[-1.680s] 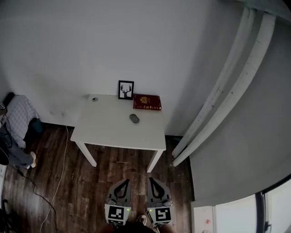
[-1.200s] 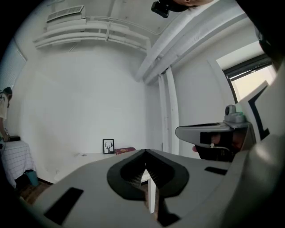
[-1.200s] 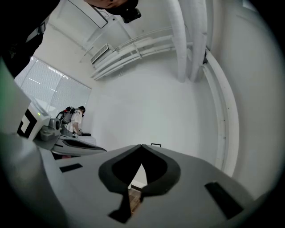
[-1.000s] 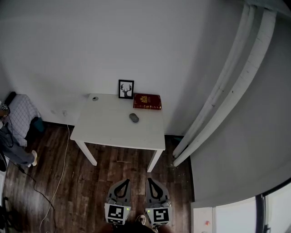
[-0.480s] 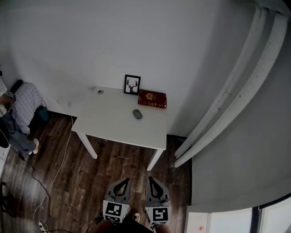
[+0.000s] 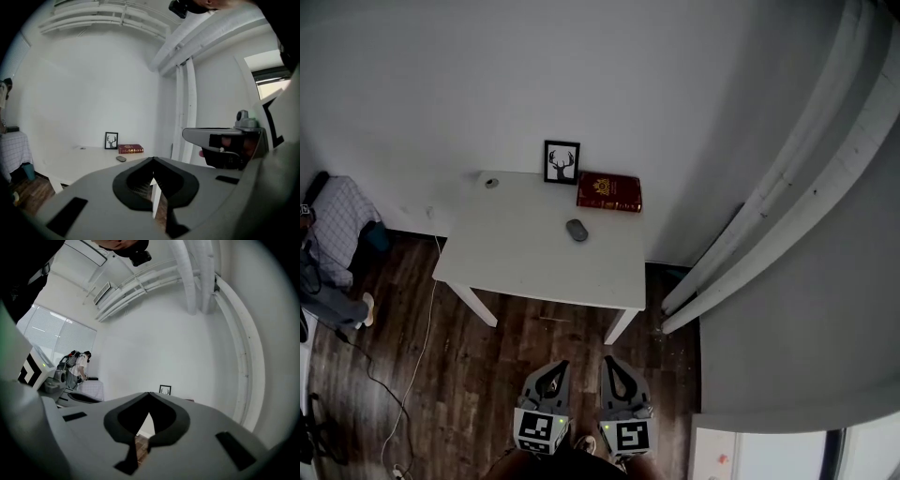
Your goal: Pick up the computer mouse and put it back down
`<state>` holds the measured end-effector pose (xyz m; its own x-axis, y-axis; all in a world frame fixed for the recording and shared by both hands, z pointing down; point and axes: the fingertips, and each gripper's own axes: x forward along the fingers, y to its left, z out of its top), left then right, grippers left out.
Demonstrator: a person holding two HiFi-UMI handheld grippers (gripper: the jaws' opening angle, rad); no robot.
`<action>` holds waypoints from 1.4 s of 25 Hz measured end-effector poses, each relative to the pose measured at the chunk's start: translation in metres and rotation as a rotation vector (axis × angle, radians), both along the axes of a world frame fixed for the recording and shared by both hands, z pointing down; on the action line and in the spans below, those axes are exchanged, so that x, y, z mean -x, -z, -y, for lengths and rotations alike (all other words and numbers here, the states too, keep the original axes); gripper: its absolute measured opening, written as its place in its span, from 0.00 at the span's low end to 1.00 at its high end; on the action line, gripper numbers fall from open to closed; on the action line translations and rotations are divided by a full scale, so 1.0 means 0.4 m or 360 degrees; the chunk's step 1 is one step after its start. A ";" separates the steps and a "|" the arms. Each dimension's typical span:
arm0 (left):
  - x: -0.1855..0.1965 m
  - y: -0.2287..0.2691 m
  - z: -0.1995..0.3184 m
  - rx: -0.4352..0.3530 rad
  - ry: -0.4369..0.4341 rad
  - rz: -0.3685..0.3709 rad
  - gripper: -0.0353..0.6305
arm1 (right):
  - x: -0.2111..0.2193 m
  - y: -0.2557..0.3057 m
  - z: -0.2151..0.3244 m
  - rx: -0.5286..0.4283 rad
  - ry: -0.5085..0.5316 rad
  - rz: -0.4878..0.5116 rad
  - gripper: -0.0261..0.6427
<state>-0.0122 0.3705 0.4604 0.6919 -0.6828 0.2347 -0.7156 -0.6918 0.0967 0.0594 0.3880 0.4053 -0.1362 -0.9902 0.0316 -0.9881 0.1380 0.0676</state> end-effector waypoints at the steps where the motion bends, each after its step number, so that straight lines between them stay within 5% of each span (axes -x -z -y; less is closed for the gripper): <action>1: -0.010 -0.005 0.026 0.0006 -0.0019 0.0000 0.06 | -0.006 -0.007 0.027 0.0011 -0.0011 0.0000 0.07; 13: -0.023 -0.061 0.324 0.0121 -0.0128 0.0002 0.06 | 0.002 -0.031 0.366 0.0093 -0.0018 -0.0046 0.07; 20: -0.028 0.016 0.476 0.0019 -0.0250 -0.0090 0.06 | 0.040 0.072 0.556 0.0069 0.0005 -0.0197 0.07; 29: 0.016 -0.008 0.598 0.0099 -0.0153 -0.0142 0.06 | 0.080 0.068 0.701 0.0100 0.0103 -0.0285 0.07; 35: -0.012 -0.068 0.683 0.0111 -0.0104 -0.0070 0.06 | 0.009 0.013 0.789 0.0098 0.0101 -0.0290 0.07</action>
